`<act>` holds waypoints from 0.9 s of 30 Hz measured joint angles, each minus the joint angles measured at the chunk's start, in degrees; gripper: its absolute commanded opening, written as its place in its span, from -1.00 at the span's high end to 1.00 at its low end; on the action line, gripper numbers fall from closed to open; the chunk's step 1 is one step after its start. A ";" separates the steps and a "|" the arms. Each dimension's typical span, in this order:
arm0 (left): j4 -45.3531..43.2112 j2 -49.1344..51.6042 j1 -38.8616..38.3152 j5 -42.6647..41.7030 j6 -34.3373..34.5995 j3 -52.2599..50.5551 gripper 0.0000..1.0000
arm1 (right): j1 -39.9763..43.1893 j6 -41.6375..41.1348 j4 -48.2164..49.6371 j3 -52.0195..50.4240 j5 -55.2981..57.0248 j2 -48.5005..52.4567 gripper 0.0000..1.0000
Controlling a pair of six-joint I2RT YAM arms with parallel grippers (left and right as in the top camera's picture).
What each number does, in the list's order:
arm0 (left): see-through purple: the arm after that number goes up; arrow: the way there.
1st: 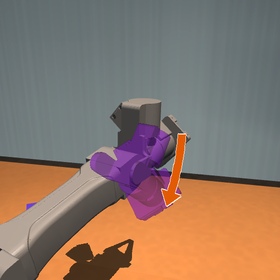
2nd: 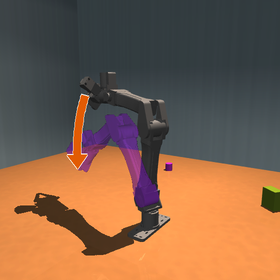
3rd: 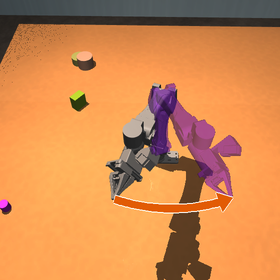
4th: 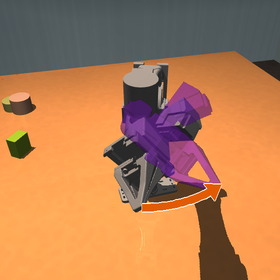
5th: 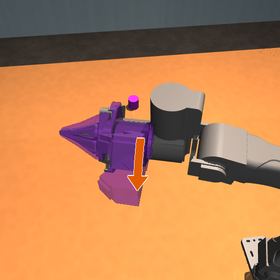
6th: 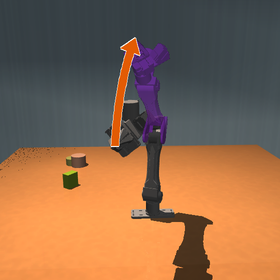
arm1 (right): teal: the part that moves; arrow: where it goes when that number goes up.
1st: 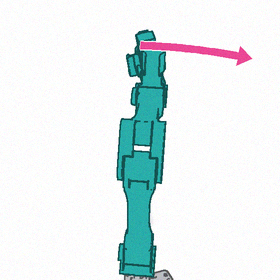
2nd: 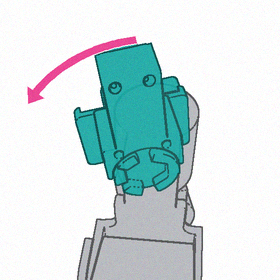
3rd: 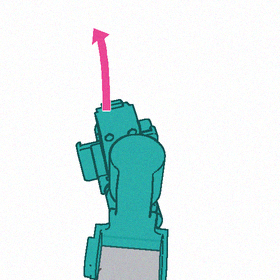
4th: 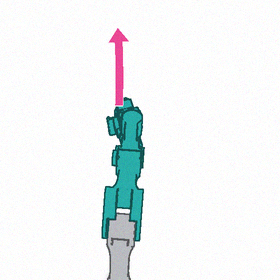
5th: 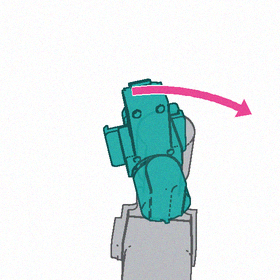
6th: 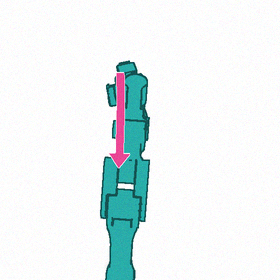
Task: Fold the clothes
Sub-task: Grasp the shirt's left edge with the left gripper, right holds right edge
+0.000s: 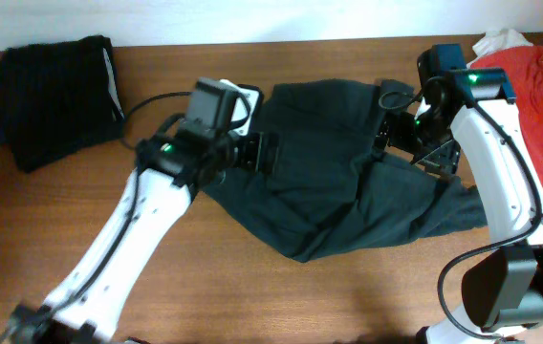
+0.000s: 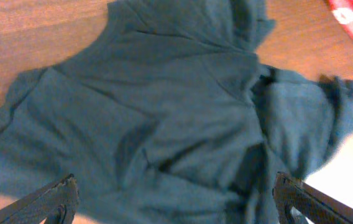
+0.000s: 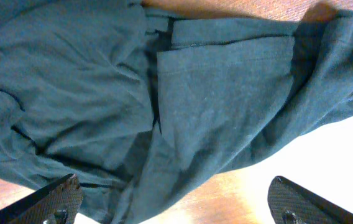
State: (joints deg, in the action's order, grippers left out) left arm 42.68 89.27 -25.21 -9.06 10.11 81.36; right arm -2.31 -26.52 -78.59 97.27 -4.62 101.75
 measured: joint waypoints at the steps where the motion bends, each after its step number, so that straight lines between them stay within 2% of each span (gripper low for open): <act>1: -0.46 3.28 -0.22 0.98 -0.04 0.31 -0.98 | 0.00 0.02 -0.07 0.00 0.00 0.00 -0.97; 5: -7.17 14.36 -0.39 4.87 -0.04 0.31 -0.97 | 0.00 -0.02 0.04 0.00 0.00 0.00 -0.97; 11: -9.55 27.26 -0.63 9.75 -0.04 0.37 -0.97 | 0.00 -0.02 0.04 0.00 0.02 0.00 -0.97; 19: -12.57 31.28 -4.81 13.64 -5.97 0.42 -0.97 | 0.00 -0.04 0.00 0.00 0.00 0.00 -0.97; 21: -12.39 31.28 -4.90 13.86 -5.97 0.52 -0.58 | 0.00 0.02 0.00 0.00 0.00 0.00 -0.97; 22: -12.28 31.28 -4.90 13.88 -6.25 0.52 -0.49 | 0.00 -0.02 0.02 0.00 0.00 0.00 -0.97; 23: -12.28 31.28 -4.90 14.08 -6.40 0.52 -0.31 | 0.00 0.00 0.00 0.00 0.00 0.00 -0.97; 25: -12.00 31.28 -5.01 15.17 -6.51 0.63 -0.21 | 0.00 -0.02 0.00 0.00 0.00 0.00 -0.98; 27: -11.96 31.28 -5.07 15.78 -6.69 0.68 -0.21 | 0.00 -0.02 0.00 0.00 0.00 0.00 -0.97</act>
State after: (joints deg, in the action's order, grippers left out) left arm 30.72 120.55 -30.28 6.72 3.42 82.04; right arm -2.31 -26.55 -78.59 97.27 -4.62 101.75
